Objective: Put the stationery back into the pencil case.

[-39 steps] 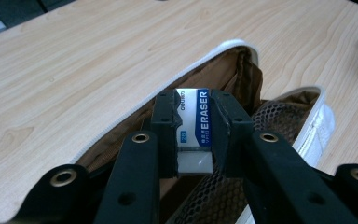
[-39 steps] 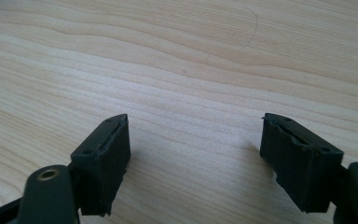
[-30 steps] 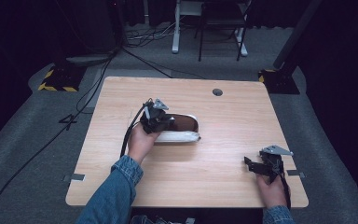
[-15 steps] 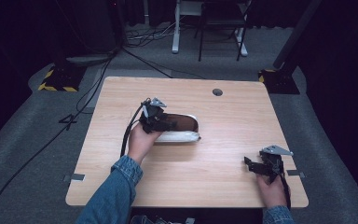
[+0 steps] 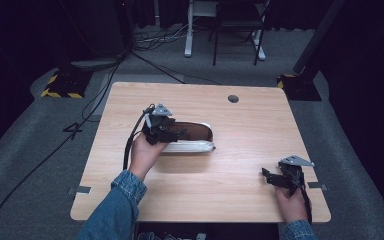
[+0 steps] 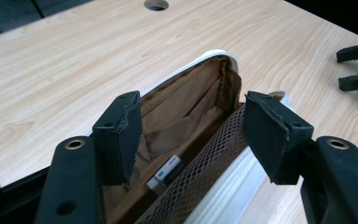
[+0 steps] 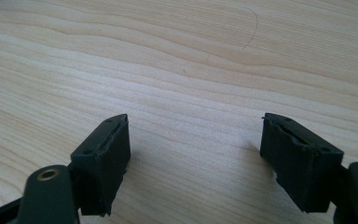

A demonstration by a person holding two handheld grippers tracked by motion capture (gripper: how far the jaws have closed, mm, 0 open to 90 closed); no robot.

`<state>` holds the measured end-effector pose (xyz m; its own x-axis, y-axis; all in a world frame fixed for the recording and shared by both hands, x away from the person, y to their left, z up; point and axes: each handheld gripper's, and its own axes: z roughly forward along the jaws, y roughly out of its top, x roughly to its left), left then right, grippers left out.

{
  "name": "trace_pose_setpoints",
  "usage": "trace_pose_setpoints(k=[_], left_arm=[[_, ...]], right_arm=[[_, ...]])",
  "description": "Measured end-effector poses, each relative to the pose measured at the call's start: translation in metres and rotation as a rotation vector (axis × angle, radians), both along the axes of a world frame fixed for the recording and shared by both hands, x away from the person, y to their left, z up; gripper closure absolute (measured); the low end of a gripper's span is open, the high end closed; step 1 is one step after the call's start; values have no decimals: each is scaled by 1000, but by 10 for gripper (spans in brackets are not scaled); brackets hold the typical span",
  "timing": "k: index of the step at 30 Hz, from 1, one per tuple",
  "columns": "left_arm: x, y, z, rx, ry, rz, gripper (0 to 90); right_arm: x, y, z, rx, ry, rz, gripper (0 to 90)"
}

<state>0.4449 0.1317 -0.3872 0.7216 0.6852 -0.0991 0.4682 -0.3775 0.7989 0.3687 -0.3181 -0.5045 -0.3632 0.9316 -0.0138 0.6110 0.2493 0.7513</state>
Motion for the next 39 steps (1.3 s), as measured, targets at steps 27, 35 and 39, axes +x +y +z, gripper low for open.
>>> trace_pose_setpoints(k=[27, 35, 39], left_arm=[[-59, 71, 9, -16, -41, 85, 372], [-70, 95, -5, -11, -27, 130, 366], [-75, 104, -15, -8, -11, 149, 365]], right_arm=[[1, 2, 0, 2, 3, 7, 244], [2, 2, 0, 1, 5, 5, 243], [1, 2, 0, 1, 6, 5, 243]])
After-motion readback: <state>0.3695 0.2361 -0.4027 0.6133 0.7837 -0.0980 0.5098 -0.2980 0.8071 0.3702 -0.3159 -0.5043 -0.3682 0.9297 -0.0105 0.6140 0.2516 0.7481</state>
